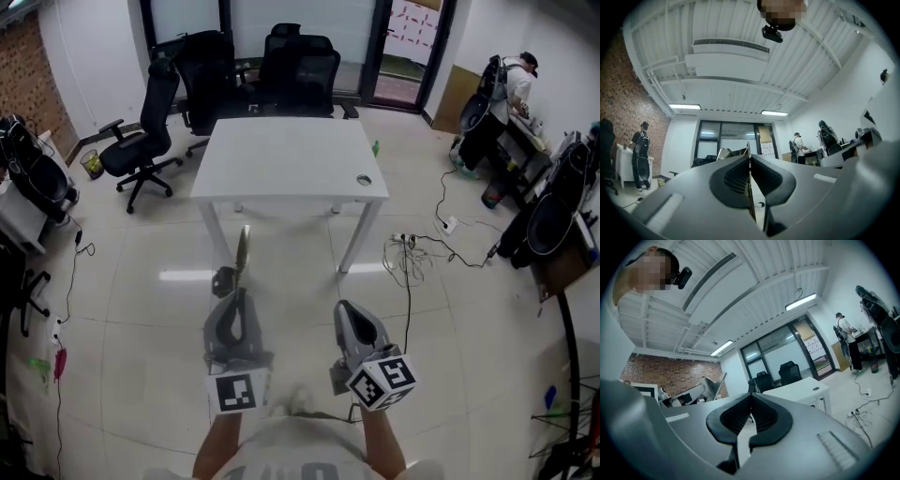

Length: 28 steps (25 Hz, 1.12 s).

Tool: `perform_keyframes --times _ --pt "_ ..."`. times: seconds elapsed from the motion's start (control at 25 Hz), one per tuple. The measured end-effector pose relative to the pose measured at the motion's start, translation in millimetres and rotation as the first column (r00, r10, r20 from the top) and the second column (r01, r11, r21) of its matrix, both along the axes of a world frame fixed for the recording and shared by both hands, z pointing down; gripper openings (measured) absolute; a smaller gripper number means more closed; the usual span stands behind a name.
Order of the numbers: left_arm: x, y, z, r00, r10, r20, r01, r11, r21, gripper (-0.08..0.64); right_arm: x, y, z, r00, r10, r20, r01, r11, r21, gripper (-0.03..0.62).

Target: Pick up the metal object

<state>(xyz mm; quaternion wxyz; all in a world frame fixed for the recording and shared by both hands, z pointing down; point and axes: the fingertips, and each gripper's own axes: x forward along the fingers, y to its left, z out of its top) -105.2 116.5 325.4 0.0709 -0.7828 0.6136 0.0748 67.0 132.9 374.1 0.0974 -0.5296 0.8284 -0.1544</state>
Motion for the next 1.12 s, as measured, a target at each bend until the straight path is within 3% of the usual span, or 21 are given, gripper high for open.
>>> perform_keyframes --times 0.28,0.44,1.12 --pt "-4.2 23.9 -7.5 1.0 0.007 -0.004 -0.007 1.0 0.022 0.005 -11.3 14.7 -5.3 0.995 0.02 -0.097 -0.018 1.0 0.018 0.011" --pt "0.7 33.0 -9.1 0.999 0.022 0.035 -0.023 0.999 0.031 0.005 -11.1 19.5 -7.0 0.997 0.028 -0.073 -0.027 0.999 0.019 0.011" --pt "-0.3 29.0 8.6 1.0 0.026 -0.002 -0.026 0.999 -0.042 0.005 0.3 34.5 -11.9 0.995 0.059 -0.082 -0.056 0.998 0.031 0.011"
